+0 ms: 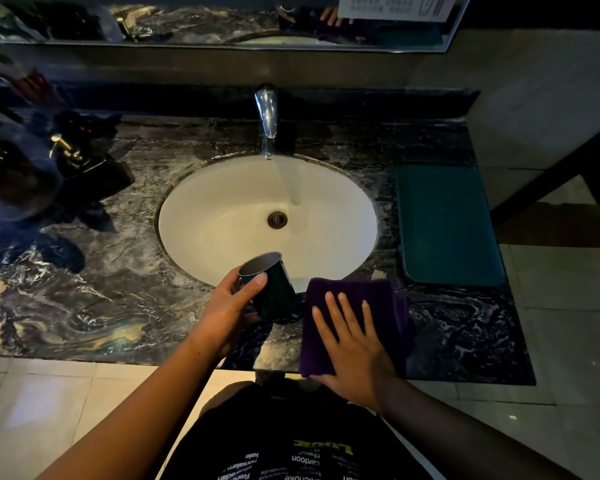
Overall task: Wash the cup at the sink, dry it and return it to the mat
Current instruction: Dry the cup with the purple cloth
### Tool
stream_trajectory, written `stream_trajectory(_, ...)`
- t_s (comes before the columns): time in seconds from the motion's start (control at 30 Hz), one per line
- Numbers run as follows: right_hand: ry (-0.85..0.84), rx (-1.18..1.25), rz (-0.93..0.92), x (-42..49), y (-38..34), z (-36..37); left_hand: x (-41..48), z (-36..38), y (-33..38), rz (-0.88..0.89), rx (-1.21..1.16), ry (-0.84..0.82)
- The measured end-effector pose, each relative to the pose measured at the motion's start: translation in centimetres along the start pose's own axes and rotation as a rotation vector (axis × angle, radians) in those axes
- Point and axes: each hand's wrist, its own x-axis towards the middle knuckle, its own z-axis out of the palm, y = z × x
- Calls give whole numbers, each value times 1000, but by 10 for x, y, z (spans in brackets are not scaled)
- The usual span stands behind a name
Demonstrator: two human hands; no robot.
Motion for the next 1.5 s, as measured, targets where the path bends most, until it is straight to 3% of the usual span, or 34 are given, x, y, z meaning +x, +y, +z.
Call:
stream_trajectory(0.2, 32, 23, 53, -2, -4, -4, 0, -1, -1, 6, 3, 11)
stream_trajectory(0.33, 57, 280, 97, 0, -3, -10, 3, 0, -2, 1, 14, 12)
stream_trajectory(0.47, 84, 866, 204, 5, -1, -19, 7, 3, -2, 2, -17, 7)
stream_trajectory(0.57, 57, 1575, 631, 10, -5, -39, 8, 7, 1, 11, -38, -11)
stream_trajectory(0.63, 107, 1983, 821, 13, 0, -57, 9, 11, 4, 20, -47, -23)
stream_trajectory(0.77, 205, 2306, 833, 16, 6, -82, 11, 16, 13, 45, -40, -36)
stream_trajectory(0.97, 295, 2565, 839, 13, 18, -90, 13, 17, 26, 50, -64, -71)
stream_trajectory(1.13, 351, 2596, 806, 7, 24, -97, 18, 17, 34, 20, -91, -120)
stream_trajectory(1.37, 381, 2636, 487, 8, 26, -140, 21, 24, 50, -6, -121, -224)
stream_trajectory(1.5, 437, 2576, 393, 13, 19, -173, 24, 34, 65, -24, -236, -232)
